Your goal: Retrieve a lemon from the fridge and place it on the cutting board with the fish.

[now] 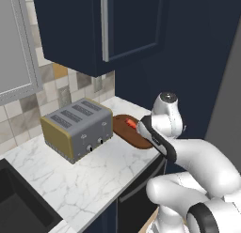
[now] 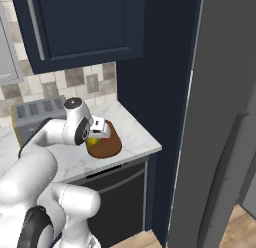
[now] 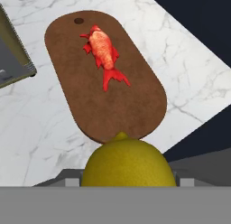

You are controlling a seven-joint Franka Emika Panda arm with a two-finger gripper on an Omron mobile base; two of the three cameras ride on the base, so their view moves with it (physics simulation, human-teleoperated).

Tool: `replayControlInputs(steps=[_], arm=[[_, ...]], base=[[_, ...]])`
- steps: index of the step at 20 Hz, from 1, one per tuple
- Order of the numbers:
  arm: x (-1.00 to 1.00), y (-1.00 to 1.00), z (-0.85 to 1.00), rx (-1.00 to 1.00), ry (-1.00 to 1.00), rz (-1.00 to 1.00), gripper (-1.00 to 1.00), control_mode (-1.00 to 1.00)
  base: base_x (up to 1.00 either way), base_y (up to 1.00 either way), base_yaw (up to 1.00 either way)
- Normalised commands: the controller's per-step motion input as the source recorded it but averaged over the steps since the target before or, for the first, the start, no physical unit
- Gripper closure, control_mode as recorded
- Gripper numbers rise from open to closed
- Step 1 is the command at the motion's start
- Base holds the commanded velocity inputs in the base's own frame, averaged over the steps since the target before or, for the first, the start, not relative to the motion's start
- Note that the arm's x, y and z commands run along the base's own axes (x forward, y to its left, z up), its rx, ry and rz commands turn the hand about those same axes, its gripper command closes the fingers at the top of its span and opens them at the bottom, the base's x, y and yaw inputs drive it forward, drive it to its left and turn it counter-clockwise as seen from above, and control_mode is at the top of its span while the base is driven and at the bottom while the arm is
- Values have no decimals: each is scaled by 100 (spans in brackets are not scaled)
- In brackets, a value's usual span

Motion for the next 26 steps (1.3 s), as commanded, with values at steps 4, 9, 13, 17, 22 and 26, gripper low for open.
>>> replayControlInputs(steps=[4, 9, 13, 17, 22, 26], arm=[[31, 0, -37, 0, 0, 0, 100, -100], [18, 0, -35, 0, 0, 0, 100, -100], [19, 0, -33, 0, 0, 0, 100, -100], [18, 0, -29, 0, 0, 0, 100, -100], [16, 0, -19, 0, 0, 0, 100, -100], [10, 0, -1, 0, 0, 0, 100, -100]], base=[[0, 0, 0], [0, 0, 0], [0, 0, 0], [0, 0, 0], [0, 0, 0], [0, 0, 0]])
